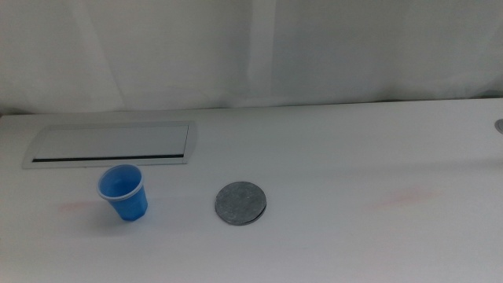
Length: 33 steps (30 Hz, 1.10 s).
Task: Place an empty cup on a cup mat.
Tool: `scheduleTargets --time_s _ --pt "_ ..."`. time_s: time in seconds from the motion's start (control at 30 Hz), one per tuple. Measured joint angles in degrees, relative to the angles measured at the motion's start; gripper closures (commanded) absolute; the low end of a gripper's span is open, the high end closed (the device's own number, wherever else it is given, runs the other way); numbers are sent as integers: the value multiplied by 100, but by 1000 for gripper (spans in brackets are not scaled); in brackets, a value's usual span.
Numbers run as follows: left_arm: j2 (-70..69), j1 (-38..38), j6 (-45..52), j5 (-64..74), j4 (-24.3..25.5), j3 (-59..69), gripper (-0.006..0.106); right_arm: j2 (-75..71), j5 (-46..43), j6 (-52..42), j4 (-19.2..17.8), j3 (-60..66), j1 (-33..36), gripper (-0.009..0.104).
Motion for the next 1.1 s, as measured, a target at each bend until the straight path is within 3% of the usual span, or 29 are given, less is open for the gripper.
scheduleTargets --time_s 0.1,0.17,0.27,0.37,0.8,1.1 --pt "0 0 0 105 0 0 96 0 0 0 0 0 0 98" --pt "0 0 -10 143 0 0 83 0 0 0 0 0 0 98" --pt "0 0 -112 143 0 0 53 0 0 11 0 0 0 98" --pt "0 0 -287 70 0 0 8 0 0 12 0 0 0 98" --pt "0 0 -974 130 -20 -66 8 0 0 12 0 0 0 98" --pt "658 0 -681 1628 2 -2078 8 0 0 12 0 0 0 98"
